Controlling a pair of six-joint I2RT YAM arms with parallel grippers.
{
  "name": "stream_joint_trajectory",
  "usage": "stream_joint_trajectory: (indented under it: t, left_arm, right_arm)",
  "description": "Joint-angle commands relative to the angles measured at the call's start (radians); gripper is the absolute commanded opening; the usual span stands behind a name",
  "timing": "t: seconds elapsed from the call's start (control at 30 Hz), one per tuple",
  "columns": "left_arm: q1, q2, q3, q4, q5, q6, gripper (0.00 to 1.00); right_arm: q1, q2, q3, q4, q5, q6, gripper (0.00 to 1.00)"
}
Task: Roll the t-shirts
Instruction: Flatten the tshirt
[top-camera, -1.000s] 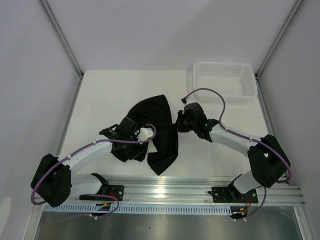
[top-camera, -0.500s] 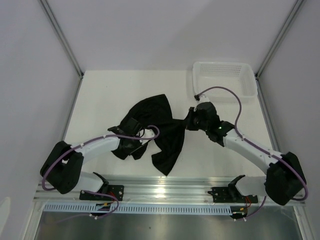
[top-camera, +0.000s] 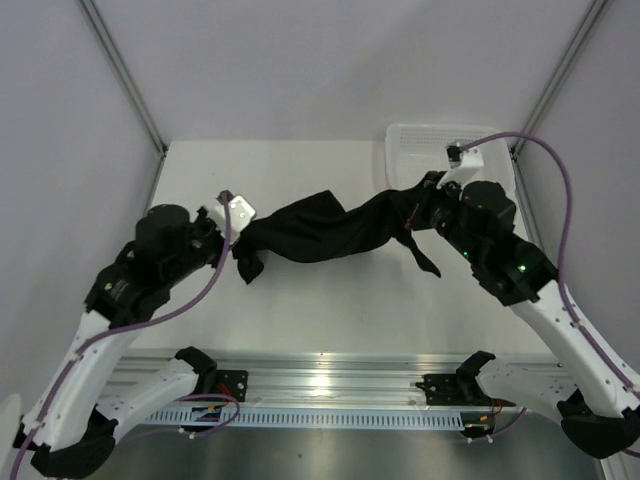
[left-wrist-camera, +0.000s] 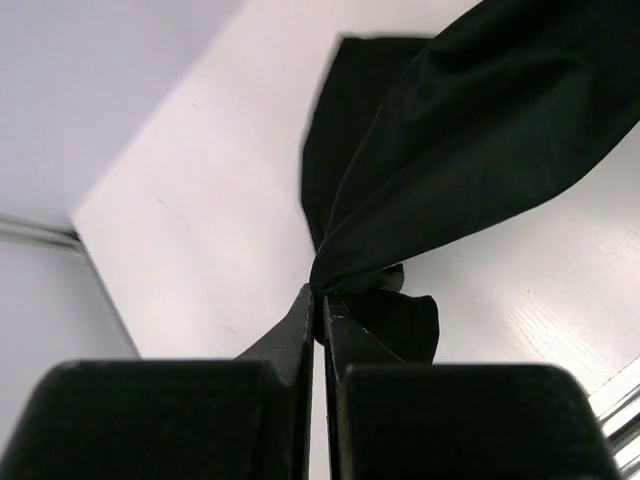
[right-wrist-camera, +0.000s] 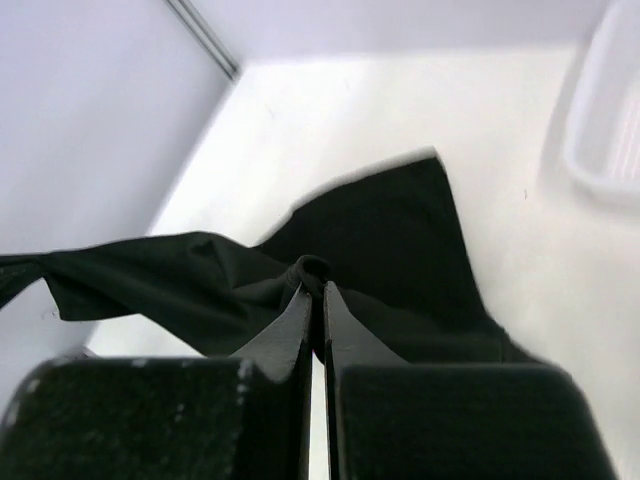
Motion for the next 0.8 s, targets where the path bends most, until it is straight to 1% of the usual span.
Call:
stream_joint_trajectory:
  t: [0.0,0.03,0.1,0.17,0.2,0.27,0.37,0.47,0.6,0.7,0.77]
  left_arm:
    - [0.006,-0.042,0.178,-0.219,0.021,0.021,0.01]
    - [0.006,-0.052,0.207,-0.238,0.015,0.018,0.01]
    - [0.006,-0.085,0.259,-0.276,0.003,0.012,0.01]
    - [0.004,-0.116,0.384,-0.290,-0.022,0.006,0.01]
    - [0.006,-0.124,0.385,-0.293,-0.022,0.003,0.00]
    - [0.006,-0.135,0.435,-0.298,-0.025,-0.005,0.01]
    - [0.006,-0.142,0.445,-0.306,-0.003,-0.023,0.01]
    - [0.006,-0.135,0.396,-0.255,-0.031,-0.021,0.01]
    - [0.009,-0.061,0.379,-0.157,-0.100,0.006,0.01]
    - [0.039,-0.007,0.412,-0.086,-0.109,0.025,0.01]
    - [0.101,0.055,0.437,-0.046,-0.085,0.030,0.01]
  right_arm:
    - [0.038,-0.067,0.155,-0.132,0.079,-0.056,0.00]
    - [0.056,-0.075,0.226,-0.159,0.097,-0.064,0.00]
    - [0.075,-0.098,0.296,-0.235,0.143,-0.065,0.00]
    - [0.086,-0.124,0.382,-0.292,0.175,-0.069,0.00]
    - [0.087,-0.131,0.405,-0.312,0.186,-0.067,0.00]
    - [0.086,-0.142,0.472,-0.344,0.205,-0.072,0.00]
    - [0.084,-0.151,0.549,-0.421,0.243,-0.082,0.00]
    - [0.084,-0.142,0.562,-0.437,0.260,-0.117,0.00]
    - [0.084,-0.098,0.555,-0.411,0.350,-0.174,0.00]
    - [0.083,-0.063,0.565,-0.369,0.387,-0.226,0.00]
    - [0.077,-0.001,0.577,-0.355,0.387,-0.249,0.00]
